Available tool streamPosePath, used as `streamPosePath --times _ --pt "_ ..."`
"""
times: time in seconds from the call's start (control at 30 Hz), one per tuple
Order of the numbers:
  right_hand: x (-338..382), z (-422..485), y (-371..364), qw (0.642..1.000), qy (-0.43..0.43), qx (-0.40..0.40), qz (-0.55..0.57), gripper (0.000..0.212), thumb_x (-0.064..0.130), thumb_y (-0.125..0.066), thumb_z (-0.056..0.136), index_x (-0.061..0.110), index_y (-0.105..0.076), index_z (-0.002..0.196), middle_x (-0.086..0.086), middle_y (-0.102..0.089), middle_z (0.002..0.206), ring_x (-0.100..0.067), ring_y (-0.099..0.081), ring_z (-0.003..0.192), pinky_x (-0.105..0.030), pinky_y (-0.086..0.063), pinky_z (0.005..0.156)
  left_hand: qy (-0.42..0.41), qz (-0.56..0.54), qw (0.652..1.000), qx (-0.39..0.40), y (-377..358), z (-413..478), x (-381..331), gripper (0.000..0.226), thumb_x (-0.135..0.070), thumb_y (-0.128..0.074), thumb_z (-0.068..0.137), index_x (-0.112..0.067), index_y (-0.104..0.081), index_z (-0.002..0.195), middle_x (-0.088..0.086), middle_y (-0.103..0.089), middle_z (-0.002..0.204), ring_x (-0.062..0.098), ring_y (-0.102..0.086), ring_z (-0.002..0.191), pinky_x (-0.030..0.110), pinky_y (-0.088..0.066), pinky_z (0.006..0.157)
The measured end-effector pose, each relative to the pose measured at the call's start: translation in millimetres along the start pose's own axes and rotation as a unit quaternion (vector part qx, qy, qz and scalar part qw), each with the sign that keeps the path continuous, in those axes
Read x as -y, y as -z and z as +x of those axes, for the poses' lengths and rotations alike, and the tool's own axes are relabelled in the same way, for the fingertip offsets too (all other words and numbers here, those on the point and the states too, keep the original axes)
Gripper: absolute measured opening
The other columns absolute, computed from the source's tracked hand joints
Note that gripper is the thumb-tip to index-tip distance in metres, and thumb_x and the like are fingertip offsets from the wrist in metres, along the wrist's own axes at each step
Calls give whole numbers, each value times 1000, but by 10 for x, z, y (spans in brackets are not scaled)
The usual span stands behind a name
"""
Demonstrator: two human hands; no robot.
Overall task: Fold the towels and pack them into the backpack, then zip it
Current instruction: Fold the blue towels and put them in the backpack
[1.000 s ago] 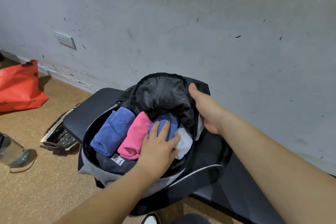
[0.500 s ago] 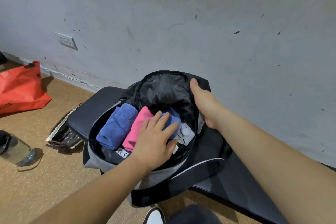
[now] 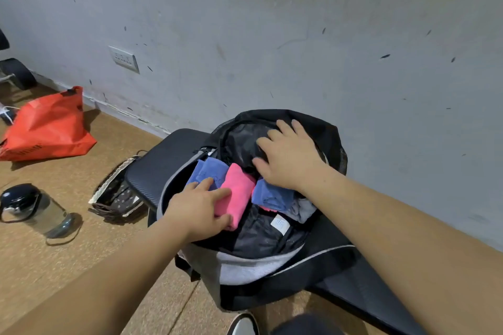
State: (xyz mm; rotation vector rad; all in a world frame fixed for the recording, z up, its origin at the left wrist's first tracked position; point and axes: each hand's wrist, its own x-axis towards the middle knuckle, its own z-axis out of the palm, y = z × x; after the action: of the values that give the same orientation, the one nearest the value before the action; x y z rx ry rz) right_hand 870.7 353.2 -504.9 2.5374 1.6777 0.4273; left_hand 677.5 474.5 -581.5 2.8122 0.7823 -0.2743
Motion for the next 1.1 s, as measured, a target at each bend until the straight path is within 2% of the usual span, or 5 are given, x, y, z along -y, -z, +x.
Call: streamPosePath --times 0.13,0.27,0.47,0.97,1.1 --pt "107 209 39 986 -9 156 -51 80 78 -50 86 25 -46 146 -18 -38 157 -46 -37 141 -59 -32 114 -5 1 1000 -16 -8 32 8 81 -77 -53 79 -53 -33 154 -7 -33 163 27 -37 147 47 -42 111" --pt "200 364 -37 977 -15 193 -86 66 71 -60 86 26 -54 134 -16 -51 140 -43 -50 124 -55 -41 101 -14 -46 998 -26 -98 61 122 78 -89 -47 80 -54 -44 150 -7 -29 168 22 -26 155 46 -36 120" --pt "101 399 -209 996 -20 78 -46 12 28 -51 102 23 -61 107 -2 -65 99 -31 -62 83 -36 -35 70 -14 -103 994 -24 -180 109 183 84 -85 -49 71 -54 -46 149 -4 -27 170 24 -30 154 42 -37 121" --pt "30 394 192 952 -115 18 283 14 33 -51 96 25 -61 91 5 -66 77 -28 -62 79 -39 -54 73 -59 -177 973 -138 -41 734 77 49 -39 -64 75 -22 -76 120 9 -61 123 35 -61 112 42 -53 98" --pt "-11 378 199 949 -115 -2 294 14 34 -51 96 26 -60 89 5 -65 73 -26 -62 75 -37 -53 70 -16 -143 978 -149 -67 702 4 56 -54 -58 83 -32 -66 134 7 -50 147 36 -41 144 54 -43 111"
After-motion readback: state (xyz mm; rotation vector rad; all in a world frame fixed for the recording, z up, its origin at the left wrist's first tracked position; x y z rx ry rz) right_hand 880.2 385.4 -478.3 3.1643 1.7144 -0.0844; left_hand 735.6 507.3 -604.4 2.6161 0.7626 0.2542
